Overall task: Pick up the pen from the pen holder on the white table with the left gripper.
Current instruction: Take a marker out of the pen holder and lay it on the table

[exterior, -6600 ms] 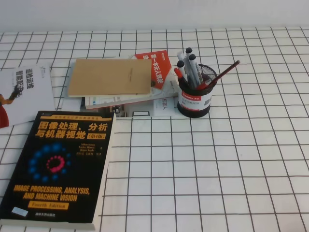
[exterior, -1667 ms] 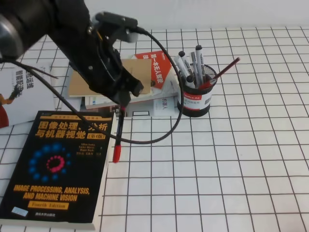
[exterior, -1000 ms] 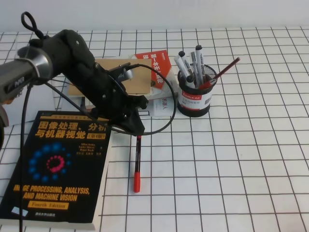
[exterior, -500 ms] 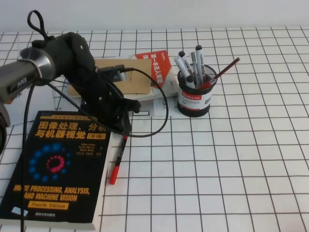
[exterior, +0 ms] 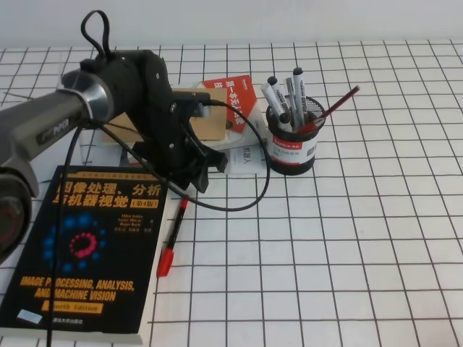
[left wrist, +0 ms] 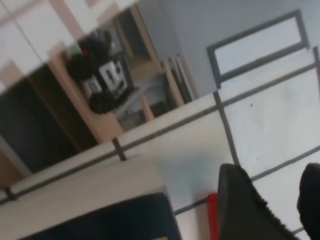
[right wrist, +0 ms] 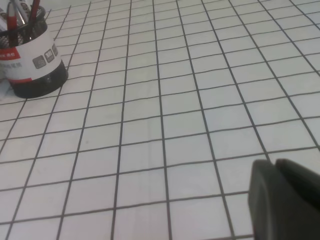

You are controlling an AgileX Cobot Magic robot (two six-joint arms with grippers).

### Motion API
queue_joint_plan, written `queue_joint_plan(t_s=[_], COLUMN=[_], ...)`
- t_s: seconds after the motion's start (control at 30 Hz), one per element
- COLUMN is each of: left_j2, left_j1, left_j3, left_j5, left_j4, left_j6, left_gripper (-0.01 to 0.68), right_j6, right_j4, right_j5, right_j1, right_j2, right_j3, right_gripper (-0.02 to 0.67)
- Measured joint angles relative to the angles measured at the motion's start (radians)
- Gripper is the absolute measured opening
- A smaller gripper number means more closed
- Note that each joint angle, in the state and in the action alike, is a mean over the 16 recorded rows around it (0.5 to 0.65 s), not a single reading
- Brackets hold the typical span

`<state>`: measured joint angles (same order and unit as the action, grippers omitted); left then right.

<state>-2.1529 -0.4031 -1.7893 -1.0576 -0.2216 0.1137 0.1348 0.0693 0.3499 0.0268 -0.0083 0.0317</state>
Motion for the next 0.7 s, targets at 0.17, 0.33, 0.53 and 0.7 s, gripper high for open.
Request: queue_joint_plan(t_s=[0.17,0.33,0.53,0.7], left_j2=[0.034,0.101,0.23,0.381], left_j1=[-0.004,-0.005,-0.006,-0.016], left_j3=[-0.083,-0.156,-0.142,-0.015], left_j5=[-0.037,-0.096,-0.145,-0.135], left_j4=[0.04,0.088,0.131,0.165], left_j6=[0.002,0.018,0.039,0.04], left_gripper=[0.218,0.161,0.076,0.018], right_j6=[0.0,0.0,0.0,0.0], right_j4=[0.0,0.0,0.0,0.0], right_j5=[0.0,0.0,0.0,0.0], right_j1=[0.0,0.0,0.0,0.0], right_j2=[0.0,0.0,0.0,0.0], right_j3=[0.0,0.0,0.0,0.0], right_gripper=[-0.016,-0.016,-0.016,-0.016])
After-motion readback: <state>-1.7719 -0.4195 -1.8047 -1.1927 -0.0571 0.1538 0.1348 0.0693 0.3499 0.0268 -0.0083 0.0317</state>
